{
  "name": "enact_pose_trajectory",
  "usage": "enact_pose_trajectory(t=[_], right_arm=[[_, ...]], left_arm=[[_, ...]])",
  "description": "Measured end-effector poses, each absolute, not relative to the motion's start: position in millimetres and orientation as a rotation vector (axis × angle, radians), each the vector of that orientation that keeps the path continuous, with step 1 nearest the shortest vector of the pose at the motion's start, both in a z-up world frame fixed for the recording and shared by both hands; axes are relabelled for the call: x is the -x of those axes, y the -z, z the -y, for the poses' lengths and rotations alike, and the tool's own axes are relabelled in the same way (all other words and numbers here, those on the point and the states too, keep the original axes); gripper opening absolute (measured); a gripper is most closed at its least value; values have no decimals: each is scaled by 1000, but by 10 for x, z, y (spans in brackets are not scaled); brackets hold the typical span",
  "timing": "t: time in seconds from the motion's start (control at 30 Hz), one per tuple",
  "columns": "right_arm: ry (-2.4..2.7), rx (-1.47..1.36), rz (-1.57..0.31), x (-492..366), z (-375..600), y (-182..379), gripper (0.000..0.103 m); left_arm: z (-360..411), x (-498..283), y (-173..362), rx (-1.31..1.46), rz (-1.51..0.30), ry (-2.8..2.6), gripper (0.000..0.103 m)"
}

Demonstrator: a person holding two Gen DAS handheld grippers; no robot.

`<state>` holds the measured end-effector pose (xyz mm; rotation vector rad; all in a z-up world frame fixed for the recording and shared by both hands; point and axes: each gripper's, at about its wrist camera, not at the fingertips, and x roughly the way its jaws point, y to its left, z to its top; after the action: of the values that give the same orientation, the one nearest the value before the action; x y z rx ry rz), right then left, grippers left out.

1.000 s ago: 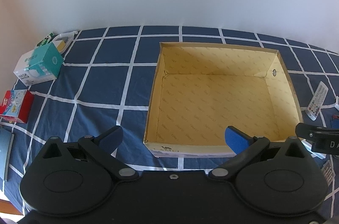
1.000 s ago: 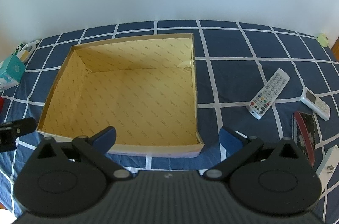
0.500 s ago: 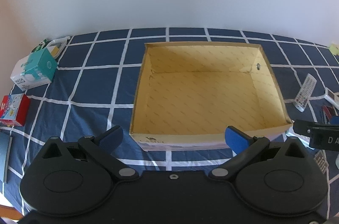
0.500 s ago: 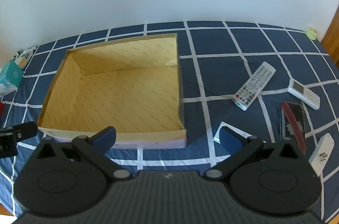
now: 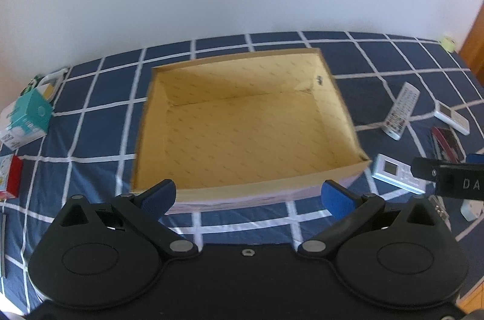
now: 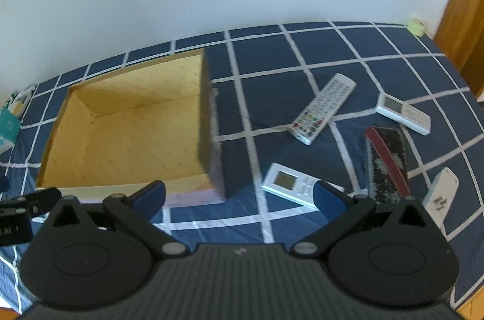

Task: Organize objects
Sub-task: 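Move the right tool past the box toward the scattered remotes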

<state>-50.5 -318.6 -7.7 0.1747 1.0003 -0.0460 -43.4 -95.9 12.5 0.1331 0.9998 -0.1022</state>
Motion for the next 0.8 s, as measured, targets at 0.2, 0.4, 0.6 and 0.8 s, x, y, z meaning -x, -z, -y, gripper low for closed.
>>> enact_pose_trajectory(t=[0.2, 0.4, 0.6, 0.8], right_arm=[[86, -200, -1004, 508, 3645, 84, 103], [130, -226, -1012, 527, 4197, 119, 103], [187, -274, -1016, 545, 4803, 187, 103], [248, -345, -1008, 520, 5400, 240, 103]], left_arm=[[1416, 415, -77, -150, -1022, 150, 103], [1943, 358, 0, -170, -1042, 195, 103], [2537, 258, 147, -198, -1066, 242, 103], [3126, 167, 248, -233, -1072, 291, 103]])
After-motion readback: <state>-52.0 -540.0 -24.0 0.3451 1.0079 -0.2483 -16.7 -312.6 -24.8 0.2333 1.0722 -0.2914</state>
